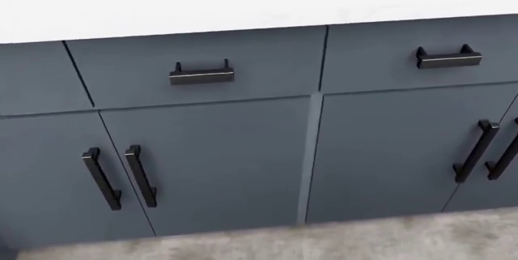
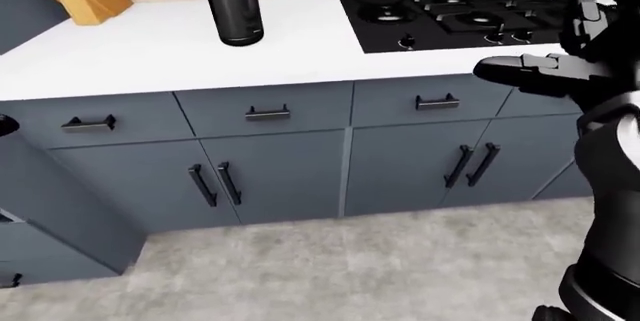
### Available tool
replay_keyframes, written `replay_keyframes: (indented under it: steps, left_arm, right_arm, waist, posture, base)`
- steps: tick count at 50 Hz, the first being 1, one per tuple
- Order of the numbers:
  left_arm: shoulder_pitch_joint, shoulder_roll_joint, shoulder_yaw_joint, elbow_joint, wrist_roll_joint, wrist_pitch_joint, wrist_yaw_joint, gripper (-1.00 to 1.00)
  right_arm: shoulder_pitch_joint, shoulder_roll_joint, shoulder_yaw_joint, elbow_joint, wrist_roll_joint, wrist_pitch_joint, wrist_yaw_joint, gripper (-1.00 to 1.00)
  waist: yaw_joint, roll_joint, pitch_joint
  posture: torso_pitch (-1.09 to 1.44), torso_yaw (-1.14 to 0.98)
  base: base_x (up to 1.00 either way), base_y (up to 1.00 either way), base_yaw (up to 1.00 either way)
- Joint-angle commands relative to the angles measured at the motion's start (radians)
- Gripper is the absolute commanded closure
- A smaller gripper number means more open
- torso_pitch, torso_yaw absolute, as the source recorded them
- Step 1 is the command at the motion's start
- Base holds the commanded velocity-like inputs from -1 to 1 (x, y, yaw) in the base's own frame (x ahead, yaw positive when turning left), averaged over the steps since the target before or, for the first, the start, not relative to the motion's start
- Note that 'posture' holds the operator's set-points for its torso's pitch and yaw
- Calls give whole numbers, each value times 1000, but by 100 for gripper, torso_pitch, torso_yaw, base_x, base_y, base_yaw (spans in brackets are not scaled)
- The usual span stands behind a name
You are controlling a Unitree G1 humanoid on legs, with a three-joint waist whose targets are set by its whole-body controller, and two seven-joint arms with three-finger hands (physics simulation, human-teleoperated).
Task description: Press the button to open the lid of the electric kettle.
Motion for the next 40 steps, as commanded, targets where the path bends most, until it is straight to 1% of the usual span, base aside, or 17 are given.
replay_keyframes:
  steps: [1, 7, 9, 10, 11, 13, 18, 21, 23, 24, 25, 26, 29, 33, 36, 37, 40]
  left_arm:
    - [-25, 23, 7, -26, -1, -26, 0, -100]
    - [-23, 25, 8, -27, -3, -26, 1, -100]
    - [-23, 26, 10, -27, -4, -25, 1, -100]
    - [-22, 25, 10, -27, -4, -25, 1, -100]
    - [-22, 25, 9, -27, -4, -26, 1, -100]
    - [-21, 25, 9, -27, -3, -27, 0, -100]
    - [-20, 25, 11, -26, -4, -27, 0, -100]
    - [-19, 25, 11, -26, -5, -26, -1, -100]
    - [-21, 26, 11, -27, -6, -24, -1, -100]
    - [-21, 26, 12, -27, -7, -23, -1, -100]
    - [-20, 26, 12, -27, -8, -22, -1, -100]
    - [-20, 26, 12, -28, -8, -22, 0, -100]
    - [-20, 27, 12, -28, -9, -22, 0, -100]
    - [-22, 27, 10, -28, -10, -22, 0, -100]
    - [-26, 30, 12, -30, -14, -16, 3, -100]
    - [-27, 31, 12, -30, -15, -16, 4, -100]
    - [-30, 35, 11, -30, -18, -14, 6, -100]
  right_arm:
    - [-30, -31, -34, -22, -3, -28, -4, -100]
    - [-26, -31, -34, -22, -3, -30, -3, -100]
    - [-27, -31, -34, -23, -1, -29, -4, -100]
    - [-27, -31, -34, -22, -1, -29, -5, -100]
    - [-27, -31, -34, -22, -1, -29, -5, -100]
    - [-26, -31, -33, -22, -2, -31, -4, -100]
    - [-26, -30, -33, -22, -3, -31, -6, -100]
    - [-26, -30, -34, -23, -1, -30, -8, -100]
    - [-26, -29, -33, -24, -1, -29, -8, -100]
    - [-25, -29, -33, -25, 0, -30, -7, -100]
    - [-25, -30, -34, -24, 0, -30, -7, -100]
    - [-25, -31, -35, -24, 1, -29, -6, -100]
    - [-24, -31, -35, -25, 1, -29, -7, -100]
    - [-24, -32, -36, -24, 1, -29, -7, -100]
    - [-26, -35, -38, -26, 4, -26, -8, -100]
    - [-27, -36, -38, -25, 4, -26, -8, -100]
    - [-30, -40, -39, -23, 7, -24, -9, -100]
  waist:
    - [-5, 8, -21]
    - [3, -51, -20]
    - [7, -91, -23]
    - [7, -128, -34]
    - [-4, -89, -24]
    - [-3, -108, -25]
    - [-7, -72, -18]
    - [-13, -32, -14]
    - [-18, 22, -31]
    - [-24, 28, -44]
    - [-9, 11, -30]
    - [-11, 18, -21]
    - [-4, -11, -29]
    - [2, -51, -18]
    - [7, -117, -30]
    - [1, -93, -24]
    - [-6, -102, -26]
  posture:
    - [0, 0]
    - [0, 0]
    - [0, 0]
    - [0, 0]
    - [0, 0]
    - [0, 0]
    - [0, 0]
    - [0, 0]
    - [0, 0]
    - [0, 0]
    - [0, 0]
    - [0, 0]
    - [0, 0]
    - [0, 0]
    - [0, 0]
    - [0, 0]
    - [0, 0]
  base:
    - [14, 4, 0]
    - [13, 4, 0]
    - [13, 6, 0]
    - [13, 9, 0]
    - [14, 10, 0]
    - [14, 11, 0]
    - [13, 10, 0]
    - [13, 11, 0]
    - [13, 11, 0]
    - [12, 12, 0]
    - [13, 12, 0]
    - [13, 11, 0]
    - [14, 12, 0]
    - [13, 12, 0]
    - [14, 12, 0]
    - [14, 12, 0]
    - [13, 12, 0]
